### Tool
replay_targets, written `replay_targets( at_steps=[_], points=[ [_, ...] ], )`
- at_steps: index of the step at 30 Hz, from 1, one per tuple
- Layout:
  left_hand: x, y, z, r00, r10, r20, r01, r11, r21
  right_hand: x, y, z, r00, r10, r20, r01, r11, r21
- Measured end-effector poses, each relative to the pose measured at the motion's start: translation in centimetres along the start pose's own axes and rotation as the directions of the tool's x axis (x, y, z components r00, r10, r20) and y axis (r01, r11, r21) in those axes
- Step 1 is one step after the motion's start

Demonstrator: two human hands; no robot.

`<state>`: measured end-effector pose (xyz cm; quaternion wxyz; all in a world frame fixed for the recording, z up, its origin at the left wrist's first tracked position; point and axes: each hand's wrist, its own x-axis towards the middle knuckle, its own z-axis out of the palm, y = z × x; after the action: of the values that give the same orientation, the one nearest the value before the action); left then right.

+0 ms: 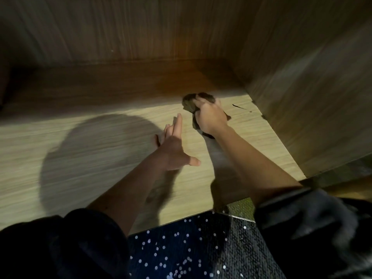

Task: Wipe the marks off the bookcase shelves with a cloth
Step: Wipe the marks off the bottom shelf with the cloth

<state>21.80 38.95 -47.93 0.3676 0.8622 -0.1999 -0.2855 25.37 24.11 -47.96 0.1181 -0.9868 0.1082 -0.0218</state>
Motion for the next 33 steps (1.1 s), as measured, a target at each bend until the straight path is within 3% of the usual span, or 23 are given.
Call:
replay_targets(
  at_steps=[3,9,12,17,19,21,24,29,33],
  points=[
    [0.3,-1.0,0.1,0.989,0.037,-0.144,-0.057,0.988,-0.144,0.1,-0.2,-0.3,0.994,-0.097,0.043,0.096,0.995,0.03],
    [-3.9,-2.4,1.1,0.93,0.153,-0.333,-0.167,0.986,-0.014,-8.4,0.3,0.2,0.918,-0.396,0.001,0.392,0.908,0.15],
    [-8.3,-3.3,3.2,0.921,0.152,-0.359,-0.174,0.984,-0.03,-14.1,1.1,0.5,0.901,-0.432,-0.046,0.428,0.865,0.262],
    [-13.0,-4.6,5.3,0.912,0.242,-0.332,-0.158,0.953,0.258,-22.2,1.1,-0.1,0.923,-0.383,-0.035,0.372,0.867,0.331],
    [-13.7,-4.8,5.7,0.905,0.271,-0.328,-0.167,0.935,0.312,-23.0,1.0,-1.2,0.927,-0.374,0.039,0.333,0.865,0.375],
    [-13.7,-4.7,5.6,0.914,0.255,-0.317,-0.153,0.937,0.313,-22.2,0.7,-1.9,0.961,-0.275,0.031,0.241,0.887,0.393],
    [-13.9,-4.9,5.6,0.928,0.232,-0.291,-0.148,0.948,0.281,-22.5,-0.8,-1.0,0.988,-0.072,-0.135,0.113,0.94,0.322],
    [-14.2,-5.2,5.4,0.942,0.225,-0.25,-0.158,0.952,0.262,-25.4,-1.5,-1.2,0.975,-0.221,0.019,0.208,0.942,0.263],
    [-14.2,-5.3,5.4,0.943,0.219,-0.251,-0.161,0.959,0.234,-23.7,0.1,-2.0,0.988,0.037,-0.152,0.001,0.97,0.244]
  ],
)
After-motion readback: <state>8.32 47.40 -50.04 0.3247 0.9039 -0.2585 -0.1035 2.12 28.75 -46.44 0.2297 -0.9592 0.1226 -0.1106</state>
